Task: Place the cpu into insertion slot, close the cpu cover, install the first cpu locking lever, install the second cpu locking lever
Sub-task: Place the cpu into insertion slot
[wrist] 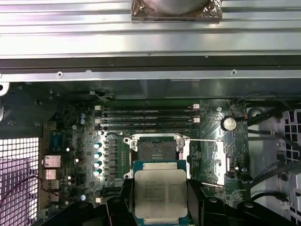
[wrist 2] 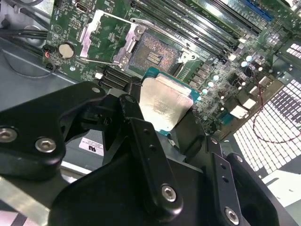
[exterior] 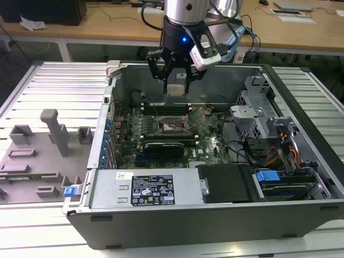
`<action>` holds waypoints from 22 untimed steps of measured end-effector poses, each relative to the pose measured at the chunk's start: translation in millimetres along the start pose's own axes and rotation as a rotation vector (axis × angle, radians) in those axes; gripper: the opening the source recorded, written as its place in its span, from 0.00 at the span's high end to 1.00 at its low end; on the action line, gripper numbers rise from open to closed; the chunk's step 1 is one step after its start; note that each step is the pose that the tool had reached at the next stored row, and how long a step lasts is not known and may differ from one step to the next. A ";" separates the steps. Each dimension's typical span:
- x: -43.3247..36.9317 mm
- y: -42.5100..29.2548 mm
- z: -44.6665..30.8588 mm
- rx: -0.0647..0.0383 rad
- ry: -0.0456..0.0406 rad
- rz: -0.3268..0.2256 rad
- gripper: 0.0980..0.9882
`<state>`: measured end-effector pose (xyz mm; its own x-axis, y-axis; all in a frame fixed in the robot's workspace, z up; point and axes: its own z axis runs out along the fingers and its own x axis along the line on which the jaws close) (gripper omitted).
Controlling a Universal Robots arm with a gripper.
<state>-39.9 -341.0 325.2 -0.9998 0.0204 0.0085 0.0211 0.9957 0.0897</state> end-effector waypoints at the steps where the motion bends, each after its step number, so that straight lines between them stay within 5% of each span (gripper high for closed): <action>1: 0.0 -0.1 1.5 0.000 -0.0008 -0.001 0.50; 6: 0.0 -0.7 8.8 0.000 -0.0051 0.023 0.50; 13: -0.1 -0.9 10.9 -0.002 -0.0253 0.247 0.50; 22: -0.1 -1.0 12.3 -0.003 -0.0392 0.402 0.50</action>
<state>-39.9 -340.9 312.9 -0.9112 0.4120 0.0054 0.4108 0.9073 0.0896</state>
